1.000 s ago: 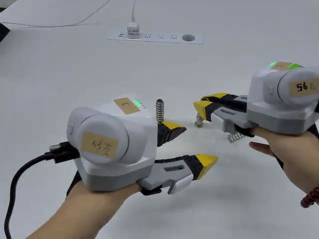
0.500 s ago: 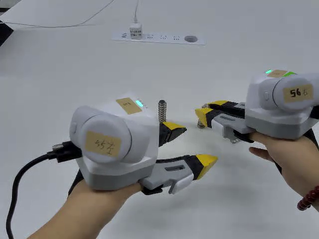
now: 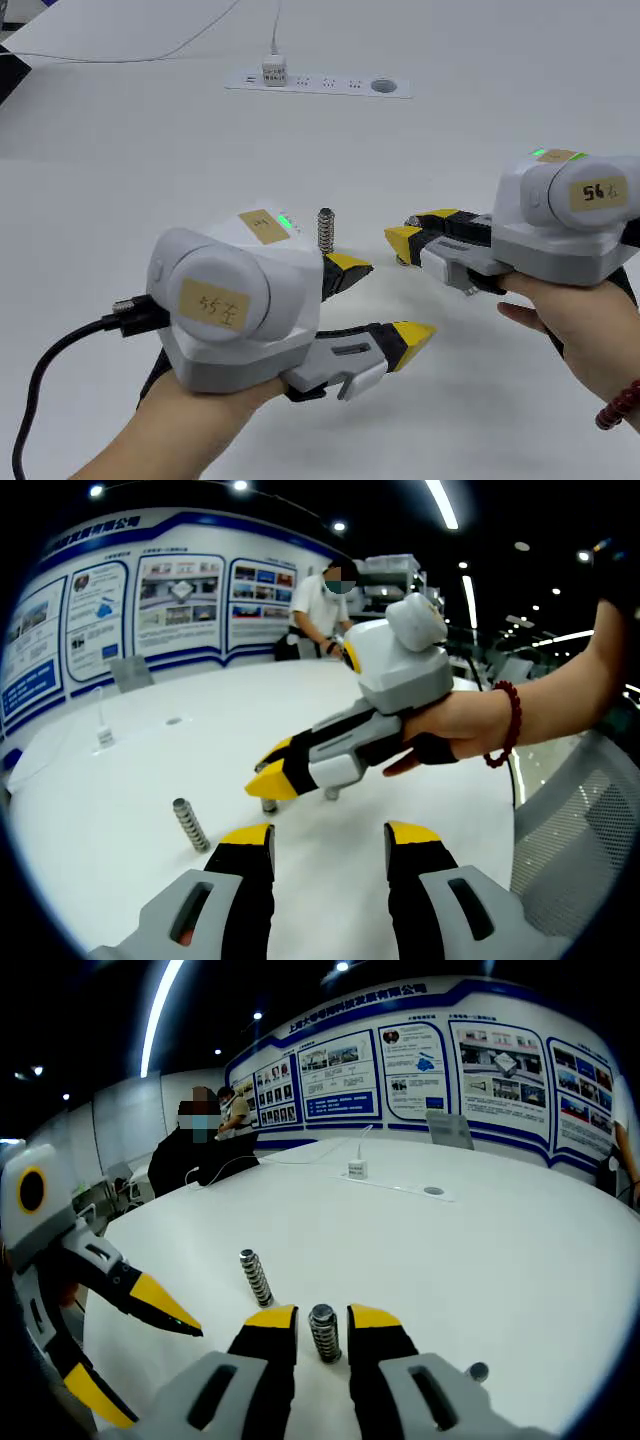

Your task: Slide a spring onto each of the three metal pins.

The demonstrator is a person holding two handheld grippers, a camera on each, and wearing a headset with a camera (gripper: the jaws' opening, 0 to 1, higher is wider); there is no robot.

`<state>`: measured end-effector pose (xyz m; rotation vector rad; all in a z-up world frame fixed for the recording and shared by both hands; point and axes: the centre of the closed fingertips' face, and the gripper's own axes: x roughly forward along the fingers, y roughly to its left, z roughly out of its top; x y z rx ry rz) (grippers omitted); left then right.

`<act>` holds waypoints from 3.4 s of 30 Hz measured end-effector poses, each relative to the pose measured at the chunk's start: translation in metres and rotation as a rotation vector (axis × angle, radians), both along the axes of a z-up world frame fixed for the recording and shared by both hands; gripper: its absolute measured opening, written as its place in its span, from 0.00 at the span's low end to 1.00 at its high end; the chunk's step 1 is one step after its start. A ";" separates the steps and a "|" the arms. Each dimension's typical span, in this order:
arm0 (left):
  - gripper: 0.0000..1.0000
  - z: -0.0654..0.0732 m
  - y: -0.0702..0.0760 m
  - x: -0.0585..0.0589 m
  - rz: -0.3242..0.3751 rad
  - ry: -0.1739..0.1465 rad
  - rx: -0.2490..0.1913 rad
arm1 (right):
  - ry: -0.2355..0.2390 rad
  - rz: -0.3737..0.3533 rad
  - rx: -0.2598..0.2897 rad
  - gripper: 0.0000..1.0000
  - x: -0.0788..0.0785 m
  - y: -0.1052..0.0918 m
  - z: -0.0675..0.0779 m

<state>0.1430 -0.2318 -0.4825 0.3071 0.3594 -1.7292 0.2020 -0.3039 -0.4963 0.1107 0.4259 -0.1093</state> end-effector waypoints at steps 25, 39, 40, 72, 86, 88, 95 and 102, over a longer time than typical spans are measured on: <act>0.47 0.011 -0.008 -0.017 -0.026 -0.004 -0.062 | -0.057 -0.030 0.012 0.37 -0.045 -0.009 0.044; 0.44 0.015 -0.036 -0.021 -0.051 -0.042 -0.065 | -0.084 -0.075 0.017 0.41 -0.082 -0.014 0.050; 0.44 0.014 -0.038 -0.022 -0.055 -0.050 -0.062 | -0.093 -0.077 0.024 0.41 -0.084 -0.014 0.051; 0.27 -0.040 -0.089 -0.026 -0.087 -0.099 0.067 | -0.104 -0.129 0.048 0.45 -0.138 -0.022 0.051; 0.20 -0.054 -0.096 -0.027 -0.116 -0.130 0.116 | -0.089 -0.124 0.069 0.52 -0.148 -0.018 0.045; 0.17 -0.055 -0.096 -0.026 -0.111 -0.120 0.121 | -0.089 -0.127 0.074 0.52 -0.148 -0.018 0.045; 0.14 -0.057 -0.098 -0.026 -0.117 -0.117 0.128 | -0.079 -0.140 0.096 0.52 -0.152 -0.019 0.040; 0.11 -0.057 -0.098 -0.029 -0.142 -0.128 0.132 | -0.075 -0.158 0.107 0.52 -0.155 -0.022 0.038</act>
